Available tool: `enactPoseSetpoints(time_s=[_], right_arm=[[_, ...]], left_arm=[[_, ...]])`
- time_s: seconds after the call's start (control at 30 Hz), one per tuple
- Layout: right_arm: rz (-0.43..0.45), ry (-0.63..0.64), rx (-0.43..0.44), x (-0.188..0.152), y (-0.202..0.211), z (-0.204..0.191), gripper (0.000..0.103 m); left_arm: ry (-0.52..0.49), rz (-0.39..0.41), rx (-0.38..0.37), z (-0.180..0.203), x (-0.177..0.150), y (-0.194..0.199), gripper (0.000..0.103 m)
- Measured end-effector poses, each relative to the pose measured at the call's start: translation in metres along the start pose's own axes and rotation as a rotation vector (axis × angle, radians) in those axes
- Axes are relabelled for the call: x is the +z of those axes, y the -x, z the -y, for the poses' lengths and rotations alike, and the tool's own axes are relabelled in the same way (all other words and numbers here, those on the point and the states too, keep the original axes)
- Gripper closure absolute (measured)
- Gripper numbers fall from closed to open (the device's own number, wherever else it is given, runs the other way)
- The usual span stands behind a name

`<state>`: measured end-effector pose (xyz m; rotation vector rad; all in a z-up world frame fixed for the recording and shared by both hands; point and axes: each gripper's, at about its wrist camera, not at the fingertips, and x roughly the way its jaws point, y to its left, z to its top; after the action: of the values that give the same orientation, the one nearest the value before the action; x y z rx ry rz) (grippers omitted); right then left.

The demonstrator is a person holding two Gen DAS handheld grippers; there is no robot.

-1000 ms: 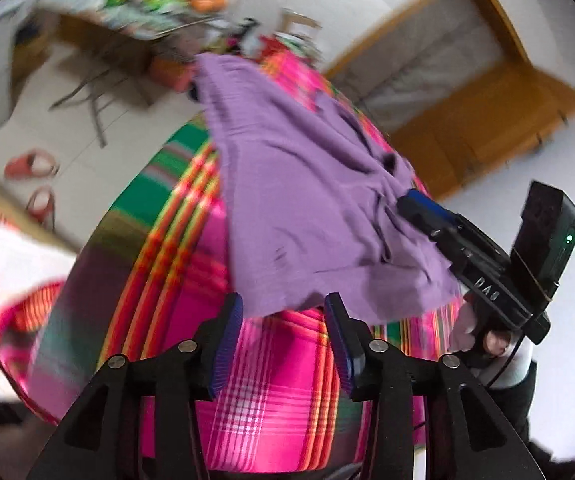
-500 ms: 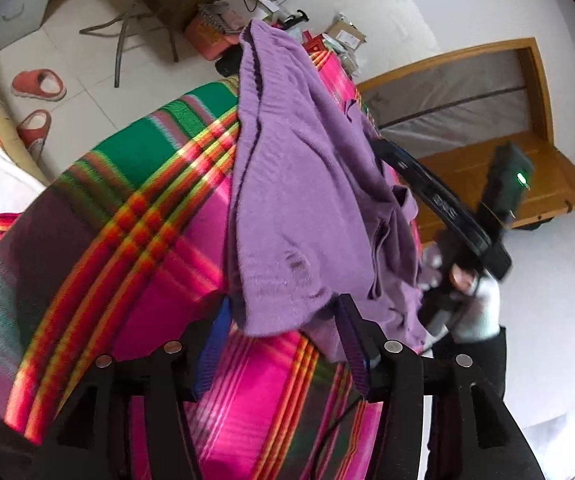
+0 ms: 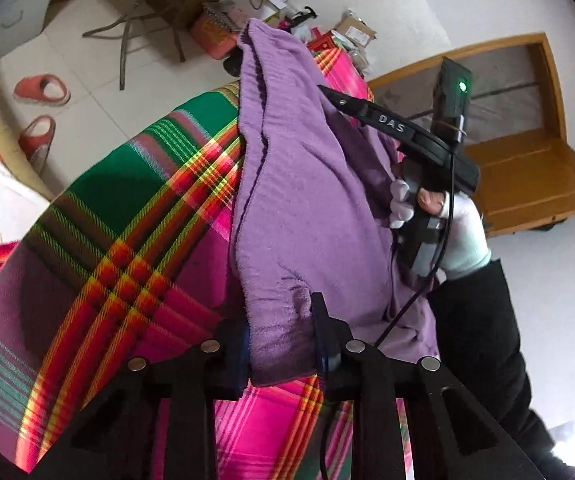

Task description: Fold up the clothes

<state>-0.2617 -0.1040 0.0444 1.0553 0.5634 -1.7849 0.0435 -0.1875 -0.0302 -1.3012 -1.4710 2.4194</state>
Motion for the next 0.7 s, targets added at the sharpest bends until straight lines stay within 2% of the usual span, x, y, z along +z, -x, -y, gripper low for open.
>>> enactPoseSetpoints(time_s=[0.03,0.13,0.27,0.3,0.37,0.43,0.5,0.57,0.6,0.63,0.7], right_arm=[[-0.003,-0.003,-0.014,0.0,0.002,0.0,0.099],[0.086,-0.043,-0.109,0.005,0.024,0.013,0.099],[0.215,-0.18,-0.199,0.017,0.066,0.043,0.099],[0.232,-0.192,-0.217,0.02,0.072,0.046,0.099],[0.246,-0.196,-0.253,0.024,0.078,0.045,0.099],[0.253,-0.194,-0.275,0.026,0.079,0.042,0.099],[0.209,-0.201,-0.288,0.028,0.066,0.041,0.098],[0.085,-0.214,-0.278,0.024,0.04,0.044,0.097],[0.047,-0.231,-0.28,0.02,0.03,0.047,0.097],[0.039,-0.244,-0.268,0.014,0.027,0.048,0.094],[0.036,-0.26,-0.25,0.007,0.027,0.05,0.089]], left_arm=[[-0.007,-0.001,0.003,0.0,0.001,0.001,0.078],[-0.018,0.017,0.016,-0.001,0.005,0.009,0.081],[-0.018,0.122,0.048,-0.007,0.024,0.038,0.085],[-0.018,0.151,0.053,-0.007,0.029,0.047,0.096],[-0.014,0.191,0.052,-0.006,0.041,0.062,0.096],[-0.047,0.211,0.087,0.001,0.051,0.069,0.096],[-0.084,0.183,0.146,0.006,0.055,0.063,0.096],[-0.103,0.131,0.208,0.006,0.055,0.052,0.096],[-0.082,0.096,0.228,0.001,0.055,0.045,0.096],[-0.051,0.068,0.238,-0.007,0.053,0.039,0.096],[-0.012,0.066,0.234,-0.014,0.05,0.042,0.095]])
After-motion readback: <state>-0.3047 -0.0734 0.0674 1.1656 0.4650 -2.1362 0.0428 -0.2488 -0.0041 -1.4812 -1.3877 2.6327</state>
